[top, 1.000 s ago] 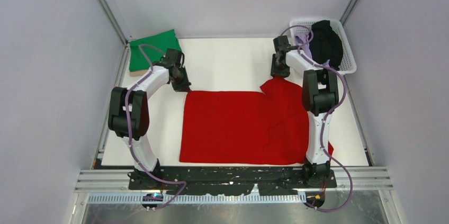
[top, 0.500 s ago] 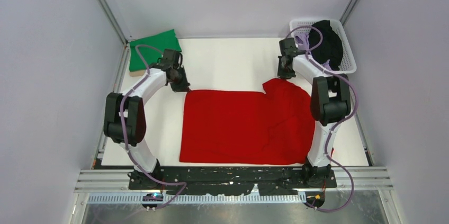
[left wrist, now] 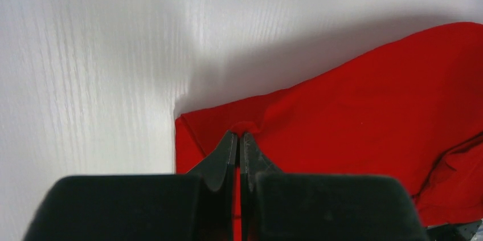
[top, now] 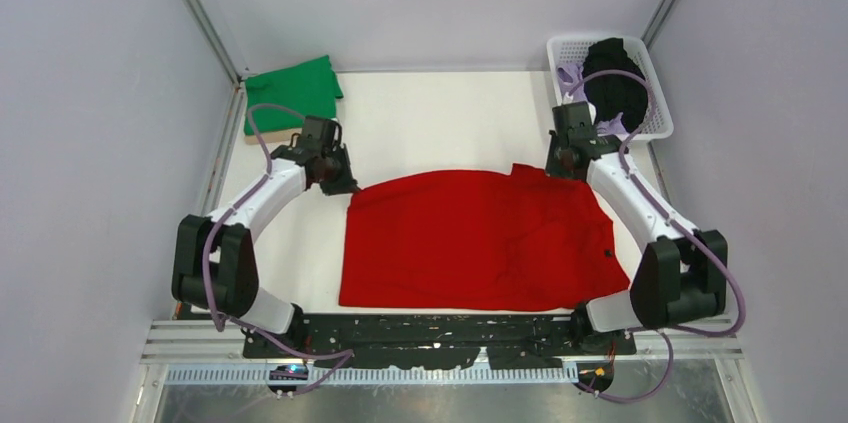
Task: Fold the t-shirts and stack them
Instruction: Grab the side of the flattened tshirt furthest away from the robot with both arms, then fold the other side of the tshirt into a rectangle
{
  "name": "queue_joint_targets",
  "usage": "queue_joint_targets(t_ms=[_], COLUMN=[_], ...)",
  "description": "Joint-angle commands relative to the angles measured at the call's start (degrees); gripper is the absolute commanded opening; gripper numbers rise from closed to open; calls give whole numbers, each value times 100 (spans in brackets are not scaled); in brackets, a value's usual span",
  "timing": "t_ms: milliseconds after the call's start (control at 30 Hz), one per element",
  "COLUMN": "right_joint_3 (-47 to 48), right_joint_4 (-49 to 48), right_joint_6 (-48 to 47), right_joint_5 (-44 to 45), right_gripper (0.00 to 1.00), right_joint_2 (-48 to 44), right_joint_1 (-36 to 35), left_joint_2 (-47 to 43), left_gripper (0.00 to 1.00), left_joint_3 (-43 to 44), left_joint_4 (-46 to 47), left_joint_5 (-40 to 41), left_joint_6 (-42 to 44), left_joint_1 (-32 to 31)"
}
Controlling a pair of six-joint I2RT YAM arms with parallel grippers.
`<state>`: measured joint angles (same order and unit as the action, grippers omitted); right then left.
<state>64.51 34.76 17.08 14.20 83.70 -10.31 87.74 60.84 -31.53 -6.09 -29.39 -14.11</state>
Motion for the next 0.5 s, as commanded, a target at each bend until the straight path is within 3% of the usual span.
queue_joint_targets(t_ms=[0,467], right_joint_3=[-514,-1507], right_joint_4=[595,2772], right_joint_6=[202,1074], right_joint_5=[293,398], right_gripper=[5,5], right_joint_2=[-894,-2980], right_joint_1=[-150,-782], left_joint_2=[-752,-2354], left_gripper=[0,0], left_joint_3=[-332,-1935], left_joint_4=[178,21], left_joint_5=[46,252], left_joint_6=[52,-231], left_joint_1=[-56,-158])
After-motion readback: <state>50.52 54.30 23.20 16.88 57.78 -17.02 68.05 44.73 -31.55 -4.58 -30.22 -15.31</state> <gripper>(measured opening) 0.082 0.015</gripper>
